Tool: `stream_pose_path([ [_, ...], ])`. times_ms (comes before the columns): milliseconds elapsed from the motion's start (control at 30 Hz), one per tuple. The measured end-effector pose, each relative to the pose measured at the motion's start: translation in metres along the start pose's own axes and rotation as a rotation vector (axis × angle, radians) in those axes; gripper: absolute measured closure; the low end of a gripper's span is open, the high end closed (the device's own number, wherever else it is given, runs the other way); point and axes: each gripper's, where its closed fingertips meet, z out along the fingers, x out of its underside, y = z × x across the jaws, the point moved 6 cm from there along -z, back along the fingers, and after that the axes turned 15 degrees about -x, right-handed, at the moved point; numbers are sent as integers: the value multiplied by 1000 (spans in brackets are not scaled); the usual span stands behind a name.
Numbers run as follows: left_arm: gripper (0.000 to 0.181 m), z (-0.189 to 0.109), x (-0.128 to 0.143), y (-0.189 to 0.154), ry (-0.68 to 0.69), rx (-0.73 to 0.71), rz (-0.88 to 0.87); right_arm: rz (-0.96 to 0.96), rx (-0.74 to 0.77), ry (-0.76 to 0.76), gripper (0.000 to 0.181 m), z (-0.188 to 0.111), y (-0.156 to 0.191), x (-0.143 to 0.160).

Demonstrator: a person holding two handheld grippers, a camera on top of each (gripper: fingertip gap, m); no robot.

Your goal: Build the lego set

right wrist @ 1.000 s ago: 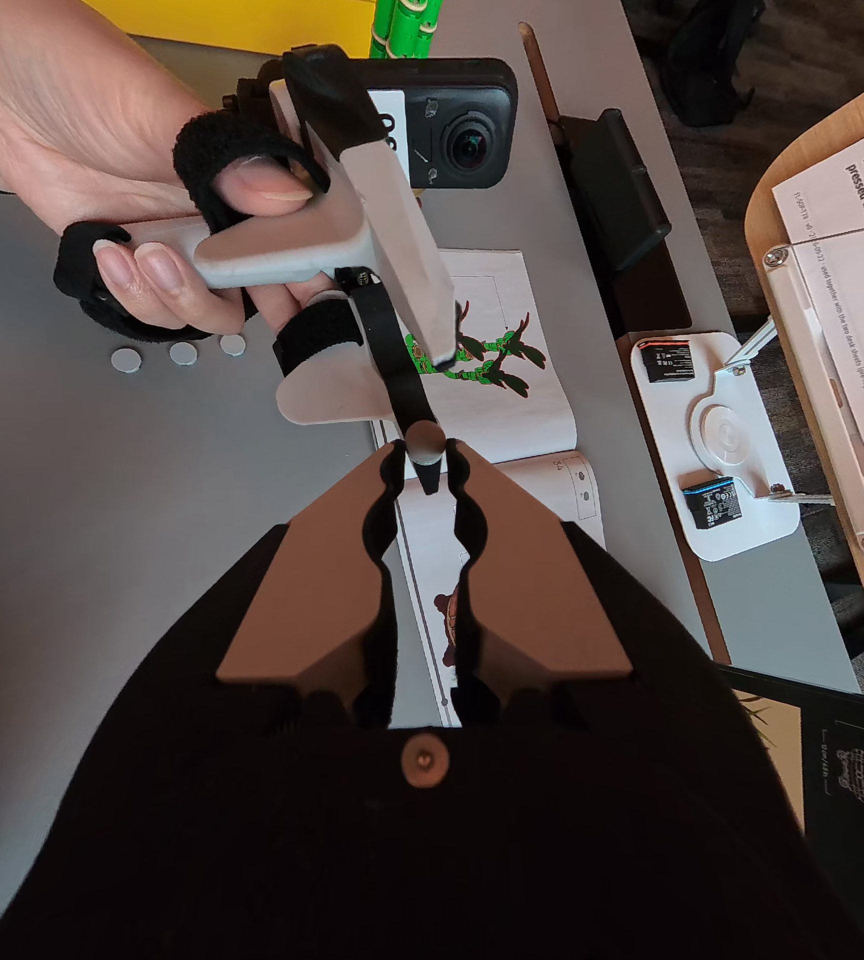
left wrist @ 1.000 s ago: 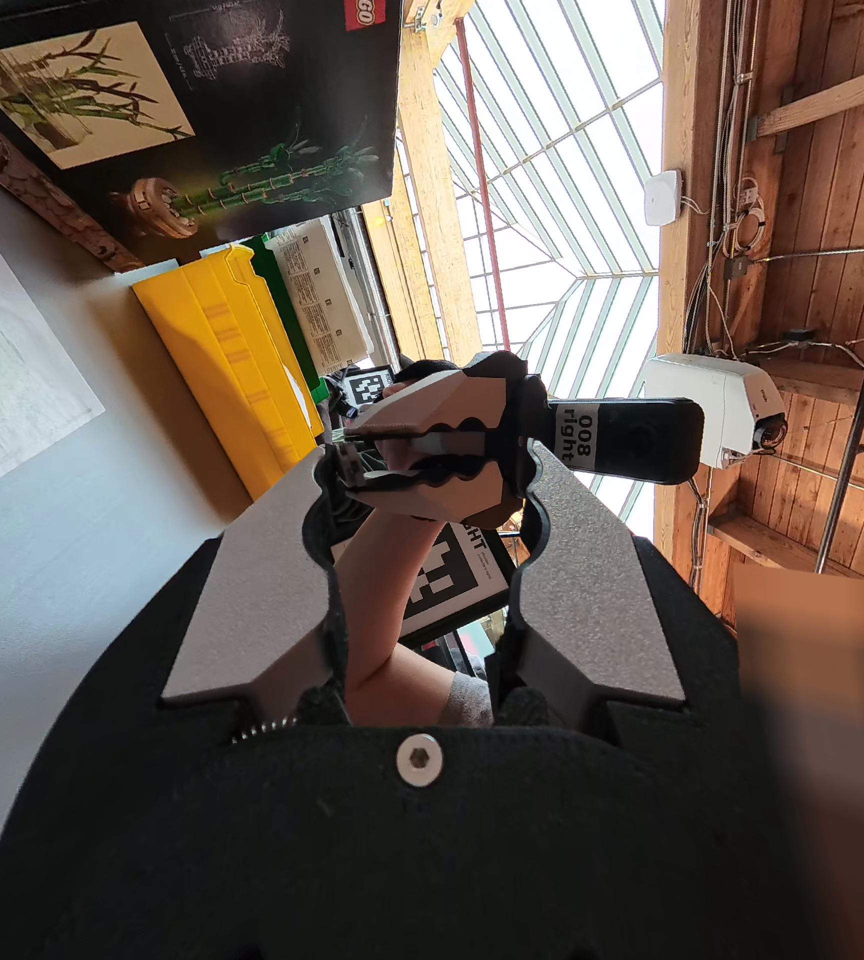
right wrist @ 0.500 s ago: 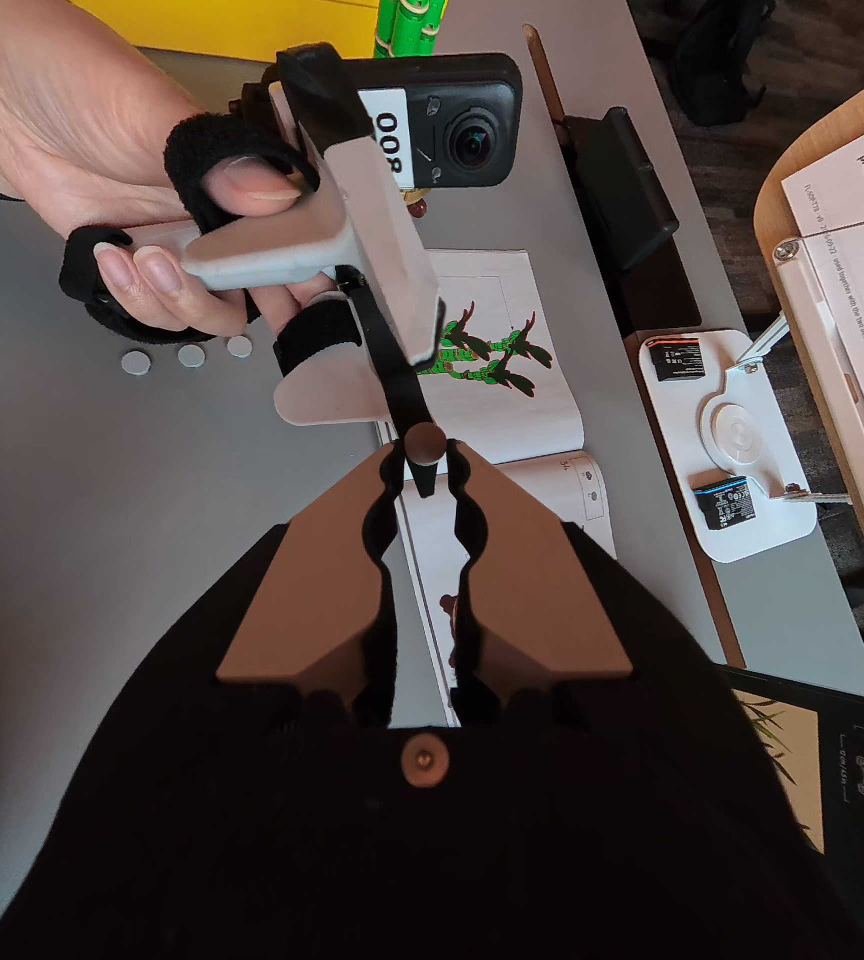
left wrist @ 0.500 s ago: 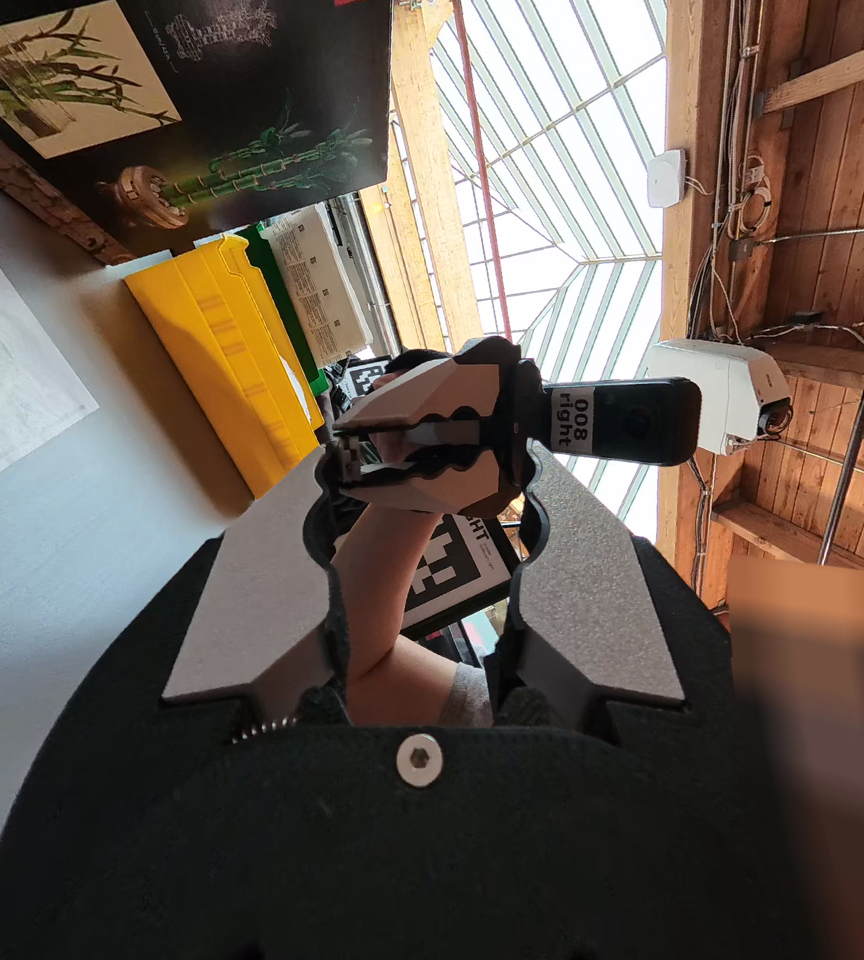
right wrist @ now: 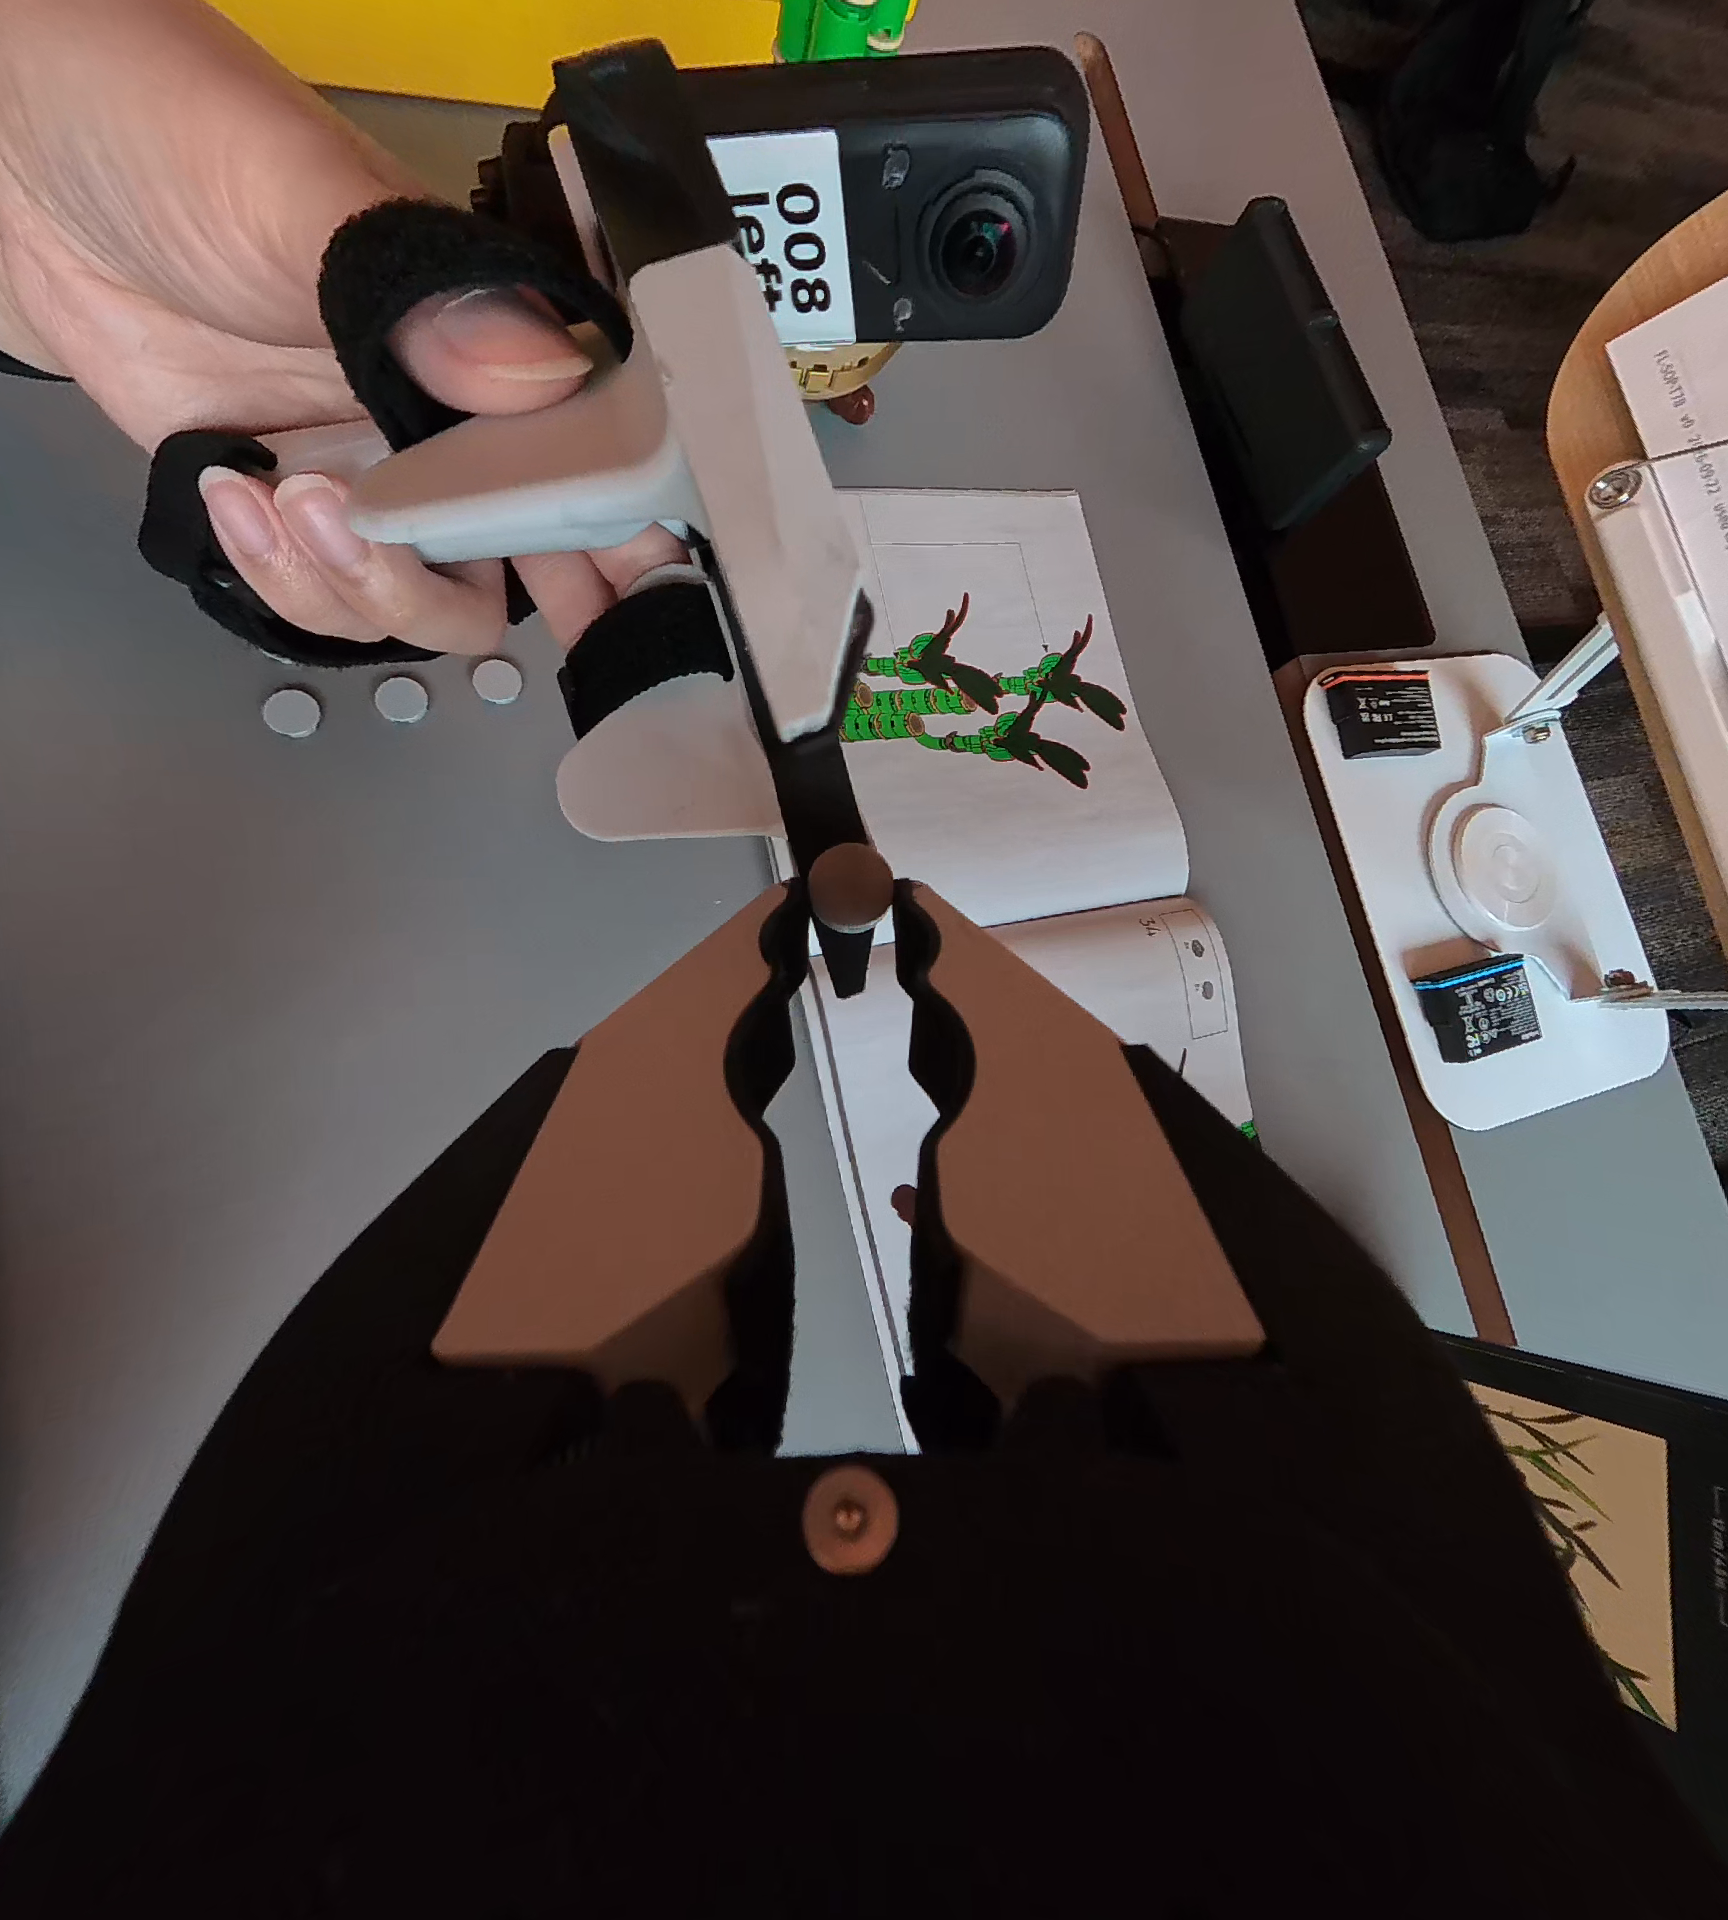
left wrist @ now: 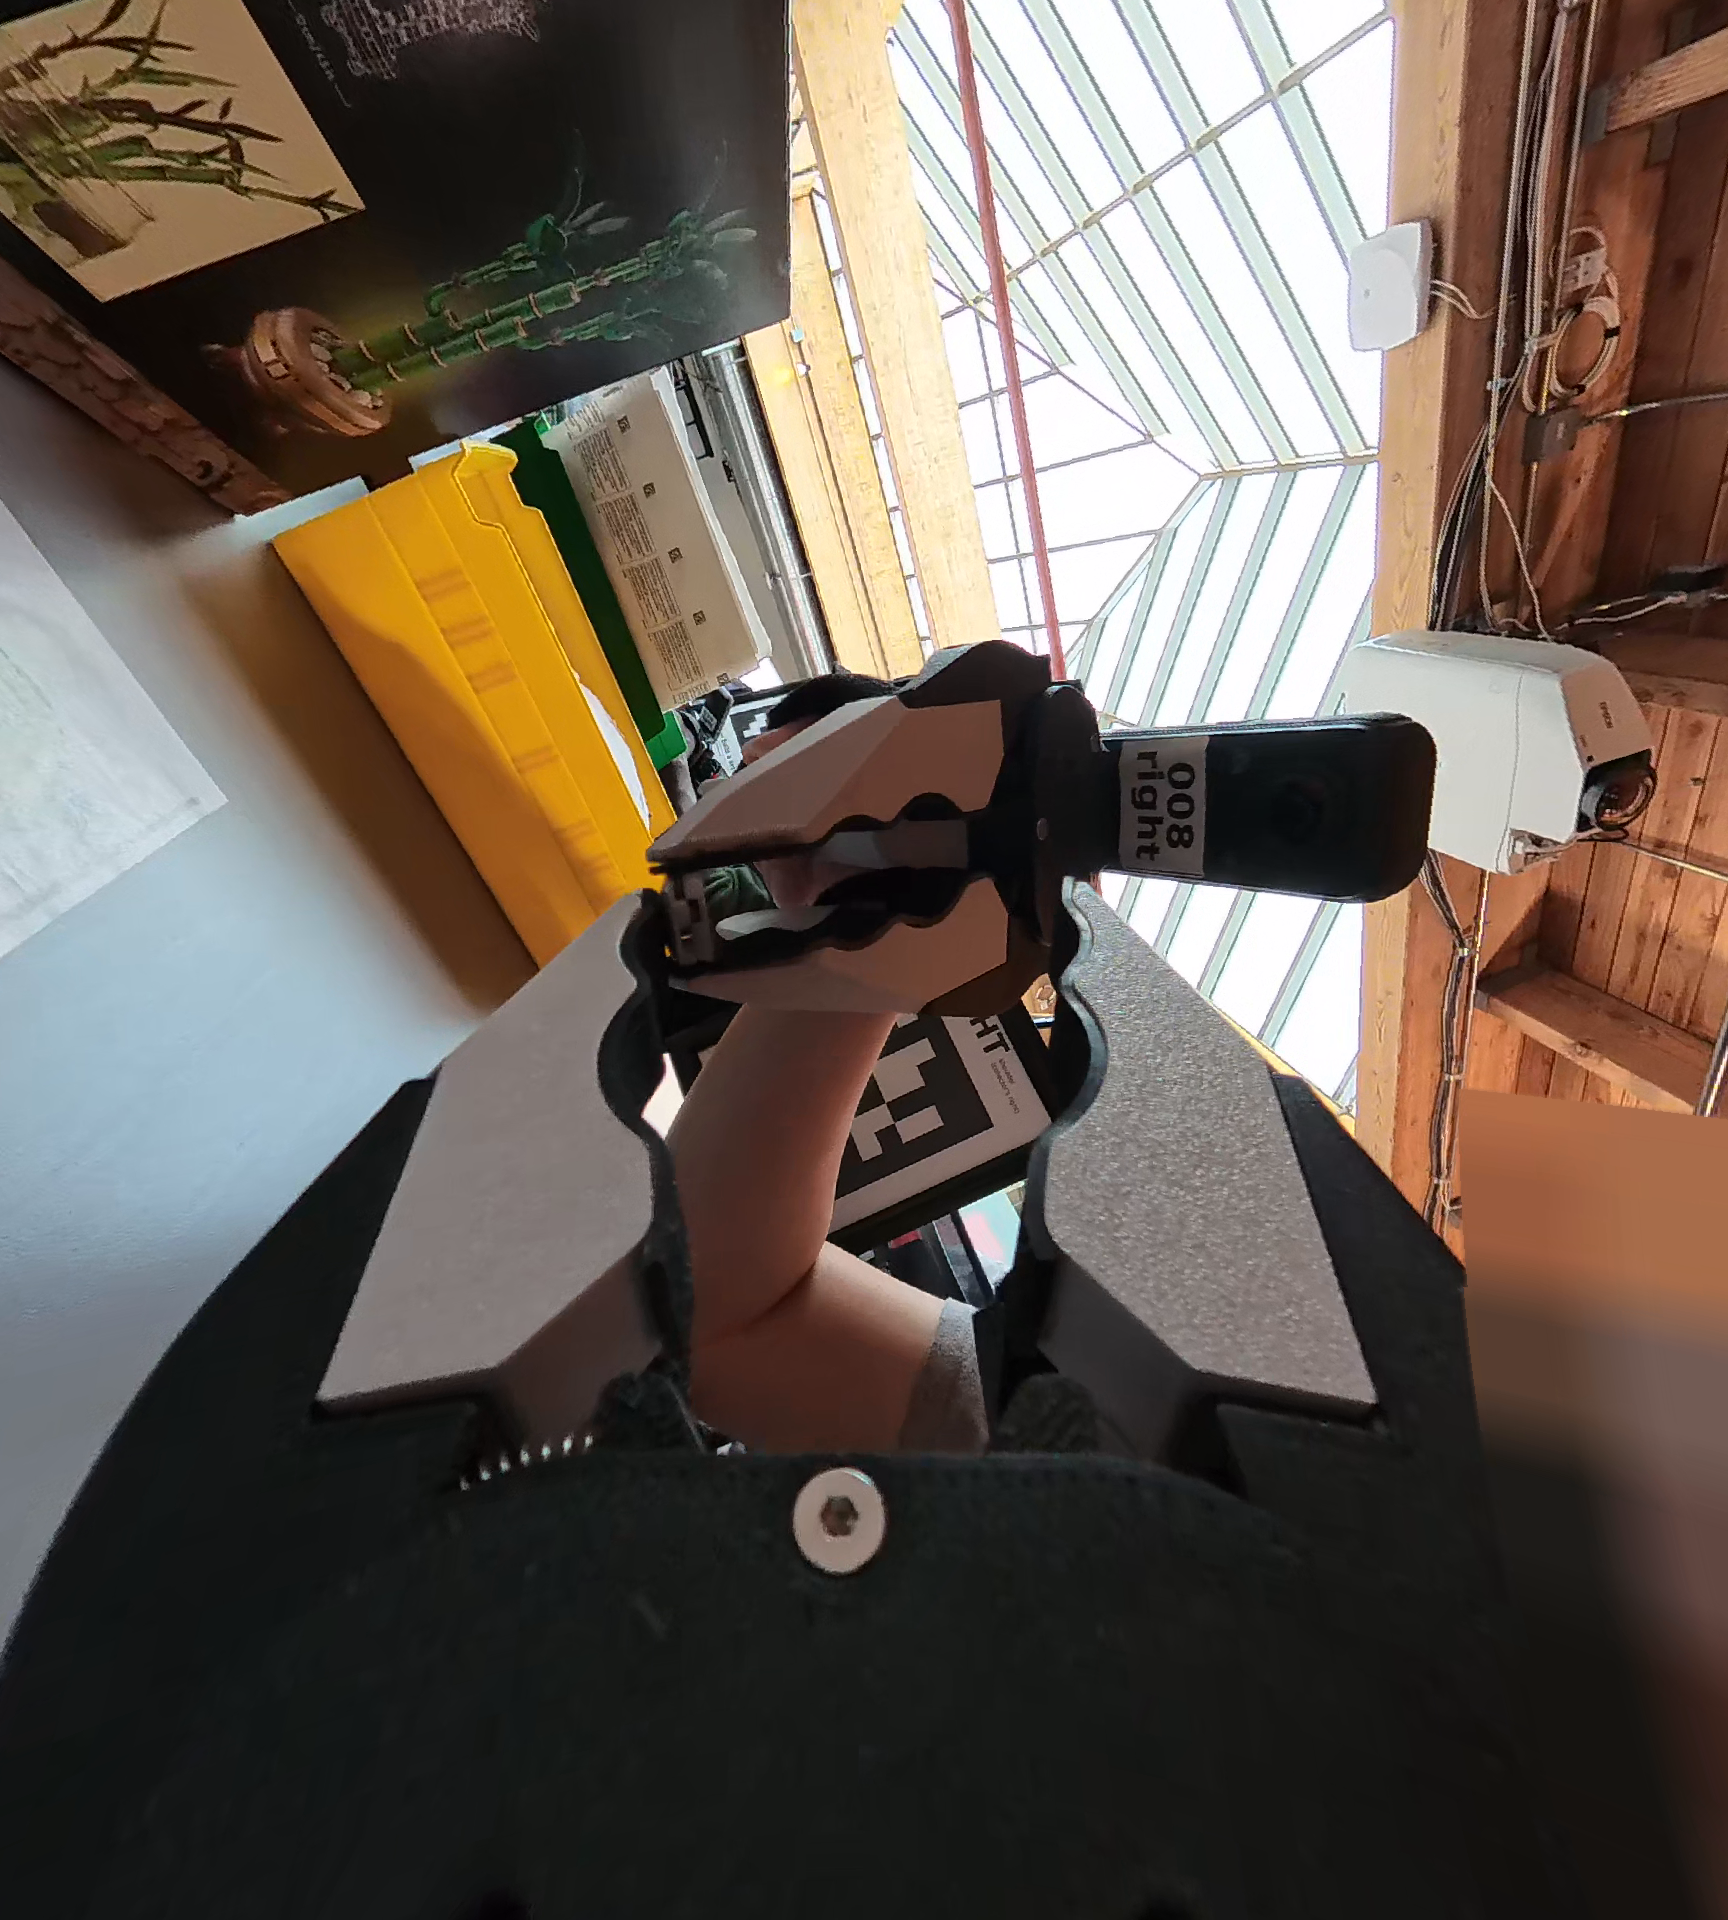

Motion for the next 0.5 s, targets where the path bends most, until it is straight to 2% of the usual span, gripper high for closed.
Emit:
stream_pose_path([
  [300, 110, -1, 0, -2, 2, 2, 9, -13, -21, -44, 166, -2, -1, 0],
  [500, 122, -4, -2, -9, 1, 60, 1, -81, -2, -122, 167, -12, 0, -7],
])
